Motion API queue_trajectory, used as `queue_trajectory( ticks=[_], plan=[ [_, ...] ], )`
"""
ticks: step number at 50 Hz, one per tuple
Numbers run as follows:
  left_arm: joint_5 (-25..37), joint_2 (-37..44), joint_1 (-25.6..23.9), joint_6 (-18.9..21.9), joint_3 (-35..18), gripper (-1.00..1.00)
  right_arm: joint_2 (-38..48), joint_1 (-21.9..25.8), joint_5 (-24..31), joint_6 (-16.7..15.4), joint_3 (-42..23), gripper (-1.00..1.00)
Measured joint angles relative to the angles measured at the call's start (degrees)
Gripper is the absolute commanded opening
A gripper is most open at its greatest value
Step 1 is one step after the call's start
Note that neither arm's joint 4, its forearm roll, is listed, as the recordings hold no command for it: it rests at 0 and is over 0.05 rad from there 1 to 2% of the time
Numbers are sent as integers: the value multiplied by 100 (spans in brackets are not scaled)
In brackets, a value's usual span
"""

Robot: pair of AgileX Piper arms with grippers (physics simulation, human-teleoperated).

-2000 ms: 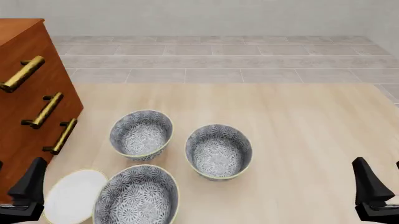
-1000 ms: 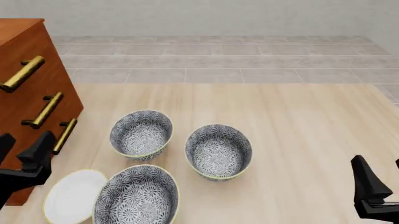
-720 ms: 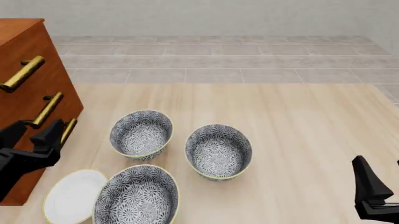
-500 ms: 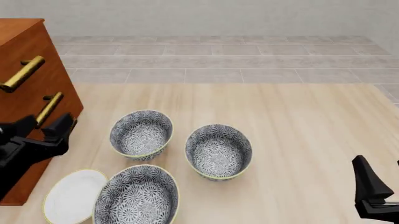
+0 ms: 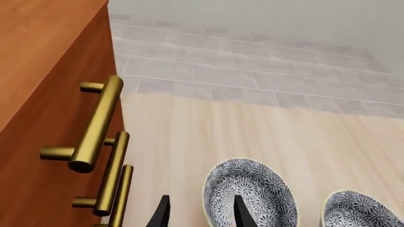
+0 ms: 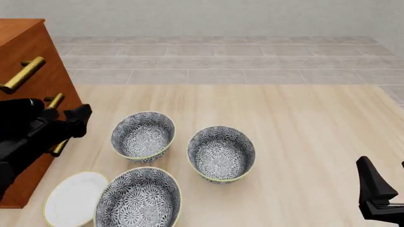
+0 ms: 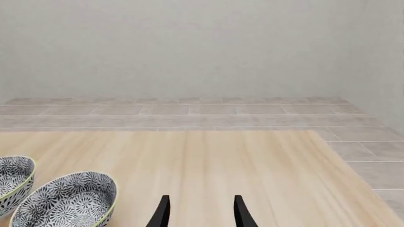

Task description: Stack the bowl at the front on the bowl in the middle.

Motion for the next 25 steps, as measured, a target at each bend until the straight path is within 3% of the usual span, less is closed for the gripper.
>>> queue_trajectory(
  ticks=[25],
  plan=[
    [-19, 1267, 86, -481, -354, 100, 32, 1, -33, 1, 1, 100]
  ],
)
